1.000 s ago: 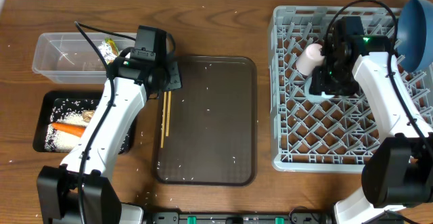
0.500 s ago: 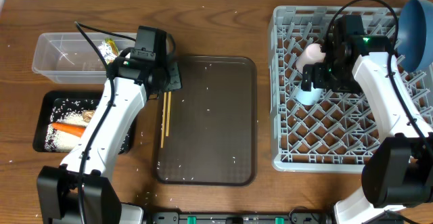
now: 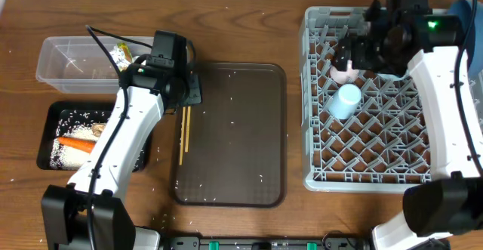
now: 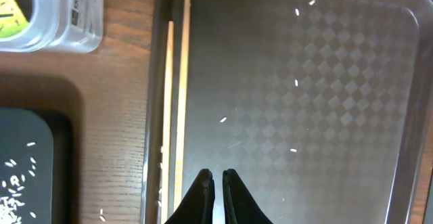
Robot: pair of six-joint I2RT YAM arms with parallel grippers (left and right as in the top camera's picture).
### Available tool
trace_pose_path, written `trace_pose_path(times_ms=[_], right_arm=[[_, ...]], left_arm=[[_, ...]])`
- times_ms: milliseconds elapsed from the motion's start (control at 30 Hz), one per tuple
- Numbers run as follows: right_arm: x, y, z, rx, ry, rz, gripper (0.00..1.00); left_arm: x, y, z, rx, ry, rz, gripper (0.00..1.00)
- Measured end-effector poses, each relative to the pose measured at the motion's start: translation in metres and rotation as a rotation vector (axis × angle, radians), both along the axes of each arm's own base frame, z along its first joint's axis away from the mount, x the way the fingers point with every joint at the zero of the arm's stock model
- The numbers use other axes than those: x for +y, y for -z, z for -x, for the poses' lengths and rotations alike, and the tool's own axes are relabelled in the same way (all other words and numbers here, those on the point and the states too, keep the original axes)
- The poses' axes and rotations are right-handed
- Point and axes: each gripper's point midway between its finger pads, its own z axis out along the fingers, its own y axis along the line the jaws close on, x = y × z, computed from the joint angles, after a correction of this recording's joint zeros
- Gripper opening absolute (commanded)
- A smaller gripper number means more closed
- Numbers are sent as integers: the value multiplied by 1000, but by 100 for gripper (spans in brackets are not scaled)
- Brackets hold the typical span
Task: Sort waste into correct bins and load items into the dishwasher rack
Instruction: 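Move the right gripper left over the chopsticks on the brown tray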
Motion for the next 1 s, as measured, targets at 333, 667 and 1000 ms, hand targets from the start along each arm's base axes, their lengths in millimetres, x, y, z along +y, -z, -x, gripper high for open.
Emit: trace_pose_path(times_ms=[333,667,1000], right_arm=[[120,-7,3,-121,-265,-63,99],[140,-2,-18,-198,-254,-114,99],[259,65,-17,-163,-401,-218,99]], left_arm=[[-7,6,9,29,94,-37,17],[18,12,18,87,2,-102,17],[57,-61,25,-124,-196,-49,49]])
